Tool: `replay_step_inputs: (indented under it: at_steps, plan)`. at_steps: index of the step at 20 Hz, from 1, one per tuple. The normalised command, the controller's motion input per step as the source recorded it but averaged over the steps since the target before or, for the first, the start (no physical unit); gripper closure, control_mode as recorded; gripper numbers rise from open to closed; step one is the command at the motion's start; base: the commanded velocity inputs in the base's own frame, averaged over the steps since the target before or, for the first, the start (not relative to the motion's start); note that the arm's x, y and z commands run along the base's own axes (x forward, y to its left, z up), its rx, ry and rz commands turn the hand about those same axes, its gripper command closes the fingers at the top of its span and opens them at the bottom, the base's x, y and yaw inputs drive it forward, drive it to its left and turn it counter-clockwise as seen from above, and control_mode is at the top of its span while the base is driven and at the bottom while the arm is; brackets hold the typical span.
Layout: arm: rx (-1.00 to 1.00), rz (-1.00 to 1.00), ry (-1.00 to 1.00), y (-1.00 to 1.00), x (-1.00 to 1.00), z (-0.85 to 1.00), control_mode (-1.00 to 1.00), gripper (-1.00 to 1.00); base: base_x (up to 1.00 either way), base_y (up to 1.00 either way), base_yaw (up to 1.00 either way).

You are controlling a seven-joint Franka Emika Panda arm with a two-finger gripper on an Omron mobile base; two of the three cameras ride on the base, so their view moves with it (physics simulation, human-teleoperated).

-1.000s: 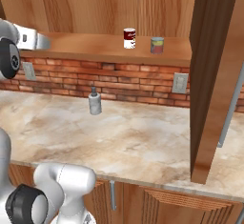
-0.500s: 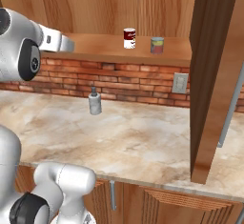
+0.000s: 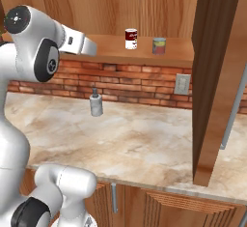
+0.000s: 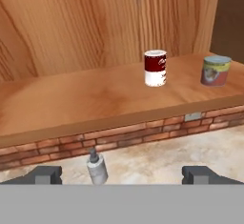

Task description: Stack two cans on top of the other two cans in the cabinet.

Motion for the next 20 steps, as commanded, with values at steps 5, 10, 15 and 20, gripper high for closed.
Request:
replay_step_inputs:
  at_steps: [5, 10, 15, 20]
  plan:
    - [-0.02, -0.09, 0.04, -0.46, 0.13, -0.01, -1.0, -1.0, 0.0, 0.0, 0.0]
    - [-0.01, -0.03, 0.09, -0.32, 0.19, -0.07, -1.0, -1.0, 0.0, 0.0, 0.0]
    - [0.0, 0.0, 0.0, -0.26, 0.25, -0.12, -1.0, -1.0, 0.0, 0.0, 0.0]
    - [0.0, 0.0, -0.04, -0.17, 0.33, -0.22, -1.0, -1.0, 0.0, 0.0, 0.0]
